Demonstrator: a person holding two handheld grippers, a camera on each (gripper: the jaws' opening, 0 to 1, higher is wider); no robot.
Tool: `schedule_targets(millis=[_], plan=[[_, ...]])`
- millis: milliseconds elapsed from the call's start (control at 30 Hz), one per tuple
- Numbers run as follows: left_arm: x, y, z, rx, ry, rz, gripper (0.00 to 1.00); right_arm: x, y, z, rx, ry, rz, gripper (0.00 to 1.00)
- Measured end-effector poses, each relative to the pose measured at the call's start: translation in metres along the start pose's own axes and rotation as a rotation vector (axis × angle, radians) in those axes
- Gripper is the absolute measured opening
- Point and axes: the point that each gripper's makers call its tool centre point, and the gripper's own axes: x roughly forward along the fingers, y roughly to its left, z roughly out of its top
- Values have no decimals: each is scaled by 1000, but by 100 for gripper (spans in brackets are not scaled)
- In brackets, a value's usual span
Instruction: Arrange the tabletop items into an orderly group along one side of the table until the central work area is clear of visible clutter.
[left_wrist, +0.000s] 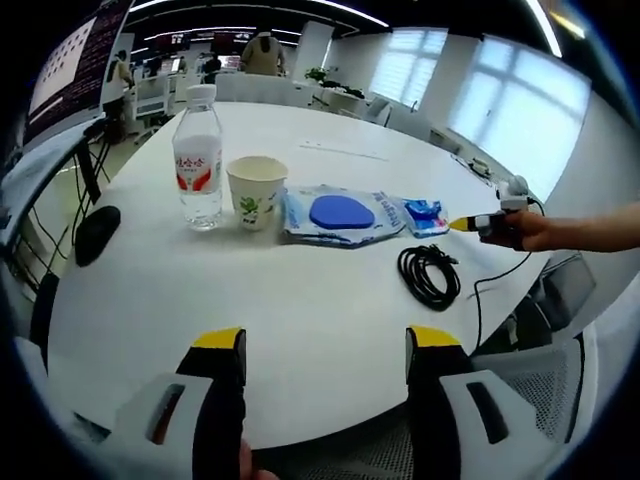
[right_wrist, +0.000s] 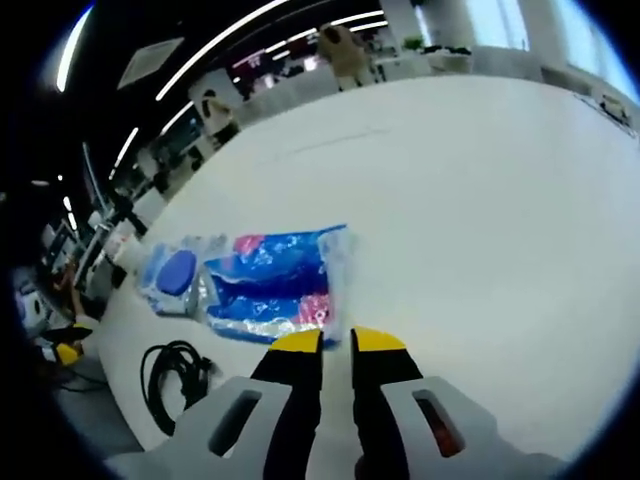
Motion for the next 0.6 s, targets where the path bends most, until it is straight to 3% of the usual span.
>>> schedule_targets(millis=[167,333,600], plan=[[0,-3,0,9,-1,-9,65,-8,12,-14,-7,16,18,12],[1,-8,-2,23,9,-24,66,-8,37,-31,-32,40,91,20],[-1,-9,1,23,-6,-32,66,-7,60,-44,-54,72,137,24]])
